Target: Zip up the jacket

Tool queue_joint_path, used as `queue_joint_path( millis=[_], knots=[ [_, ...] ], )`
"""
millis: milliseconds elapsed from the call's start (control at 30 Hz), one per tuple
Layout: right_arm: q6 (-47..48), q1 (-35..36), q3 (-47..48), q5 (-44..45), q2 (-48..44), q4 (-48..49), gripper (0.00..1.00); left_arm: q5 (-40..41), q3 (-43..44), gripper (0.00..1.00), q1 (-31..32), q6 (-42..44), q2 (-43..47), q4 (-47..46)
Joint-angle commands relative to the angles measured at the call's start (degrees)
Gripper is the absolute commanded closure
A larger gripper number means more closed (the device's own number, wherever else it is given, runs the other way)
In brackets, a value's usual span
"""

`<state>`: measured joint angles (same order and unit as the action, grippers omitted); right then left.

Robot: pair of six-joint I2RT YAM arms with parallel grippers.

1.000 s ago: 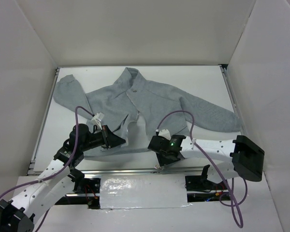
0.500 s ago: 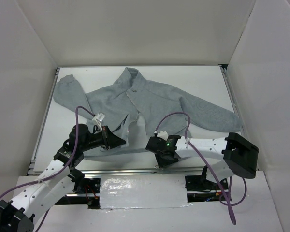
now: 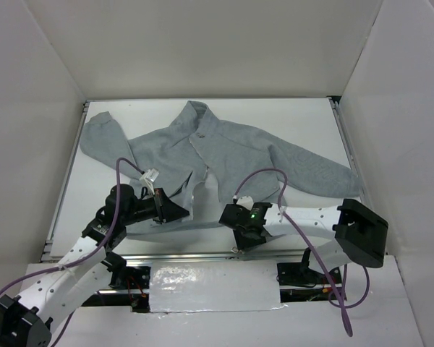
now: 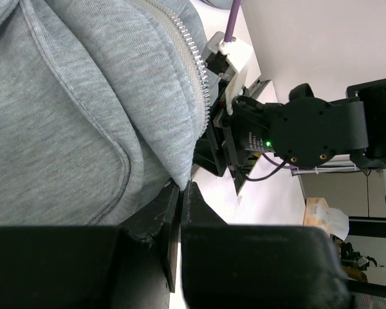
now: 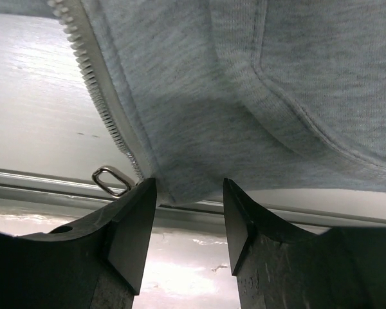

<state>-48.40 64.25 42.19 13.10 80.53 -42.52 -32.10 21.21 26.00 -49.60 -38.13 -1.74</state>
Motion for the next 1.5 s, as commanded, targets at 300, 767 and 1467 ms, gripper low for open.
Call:
queue_joint_path(
  millis=[300, 767, 1467],
  knots=[
    [-3.8, -0.2, -0.5, 1.4, -0.6, -1.2, 0.48, -3.3, -0.6, 1.00, -0.2, -0.1, 0.0, -6.2],
    [-2.0, 0.1, -0.9, -3.2, 6.2, 3.7, 0.74, -2.5, -0.3, 1.00, -0.2, 0.8, 1.9, -3.7],
    [-19.3, 5.4, -4.8, 4.9, -10.7, 38.7, 1.00, 3.7, -2.5, 1.00, -0.2, 2.1, 4.7, -11.8]
  ],
)
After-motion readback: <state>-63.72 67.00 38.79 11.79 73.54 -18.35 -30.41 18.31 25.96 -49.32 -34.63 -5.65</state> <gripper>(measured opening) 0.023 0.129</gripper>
